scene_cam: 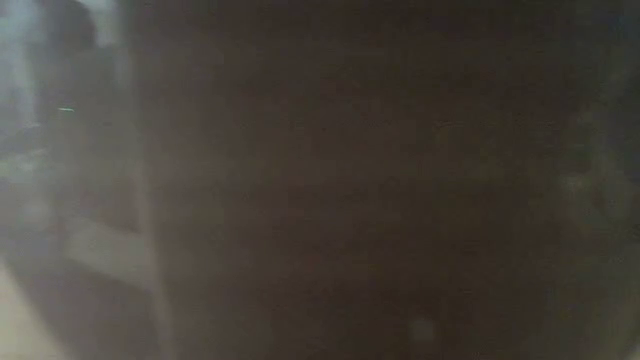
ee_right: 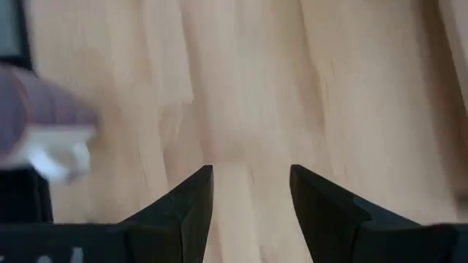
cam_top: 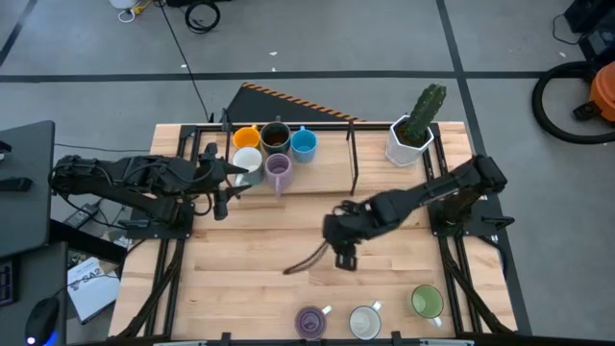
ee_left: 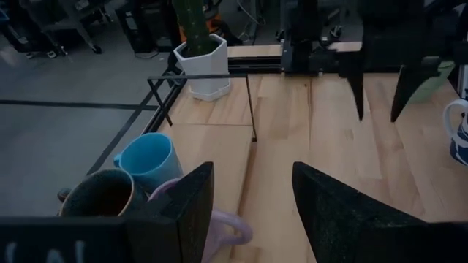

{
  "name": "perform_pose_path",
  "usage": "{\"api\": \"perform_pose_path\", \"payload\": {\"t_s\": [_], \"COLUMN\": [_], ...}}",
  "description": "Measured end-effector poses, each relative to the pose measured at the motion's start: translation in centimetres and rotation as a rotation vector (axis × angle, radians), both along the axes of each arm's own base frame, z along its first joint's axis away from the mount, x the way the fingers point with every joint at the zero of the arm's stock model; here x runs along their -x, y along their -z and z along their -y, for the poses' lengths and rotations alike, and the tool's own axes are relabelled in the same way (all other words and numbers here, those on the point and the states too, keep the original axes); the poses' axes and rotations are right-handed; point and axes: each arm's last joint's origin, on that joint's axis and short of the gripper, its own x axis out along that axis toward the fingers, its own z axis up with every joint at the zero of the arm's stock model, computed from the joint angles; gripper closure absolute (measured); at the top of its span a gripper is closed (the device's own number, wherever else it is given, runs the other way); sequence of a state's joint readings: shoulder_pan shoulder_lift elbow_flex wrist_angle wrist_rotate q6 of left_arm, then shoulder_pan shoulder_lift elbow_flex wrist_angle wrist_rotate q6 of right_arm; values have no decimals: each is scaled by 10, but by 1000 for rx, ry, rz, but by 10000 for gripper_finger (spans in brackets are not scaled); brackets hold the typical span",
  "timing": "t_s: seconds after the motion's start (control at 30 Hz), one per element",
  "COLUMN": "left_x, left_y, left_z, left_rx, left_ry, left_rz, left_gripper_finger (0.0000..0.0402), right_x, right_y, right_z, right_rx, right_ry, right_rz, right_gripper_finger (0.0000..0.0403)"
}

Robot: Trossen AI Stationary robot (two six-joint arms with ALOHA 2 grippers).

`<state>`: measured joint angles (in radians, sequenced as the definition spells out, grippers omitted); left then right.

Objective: Place coffee mugs
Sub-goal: Put the green mug on the shelf

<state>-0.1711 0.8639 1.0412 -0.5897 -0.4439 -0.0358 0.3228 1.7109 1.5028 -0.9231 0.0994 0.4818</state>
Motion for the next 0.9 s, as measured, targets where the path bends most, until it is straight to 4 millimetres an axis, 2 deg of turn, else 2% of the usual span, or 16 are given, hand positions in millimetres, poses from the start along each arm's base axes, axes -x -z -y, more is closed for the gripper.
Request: {"api": "perform_pose_path", "payload": {"t_s": [0.17, 0.53, 0.73, 0.9], "left_x": [-10, -38, -41, -41], "left_y": [-1, 8, 9, 9], "left_z": [2, 3, 4, 4], "left_rx": [-64, -165, -201, -209], "left_ry": [26, 49, 67, 70], "left_rz": [11, -35, -48, -48], "left_gripper_finger": [210, 210, 210, 210], "right_x": [25, 56, 85, 113], "right_y": [4, 6, 9, 10], "right_z": [-23, -68, -82, -93], "right_rx": [-6, -165, -157, -51], "right_ry": [114, 245, 332, 258], "right_rz": [-146, -294, -522, -645], "right_gripper_finger": [216, 216, 216, 216]}}
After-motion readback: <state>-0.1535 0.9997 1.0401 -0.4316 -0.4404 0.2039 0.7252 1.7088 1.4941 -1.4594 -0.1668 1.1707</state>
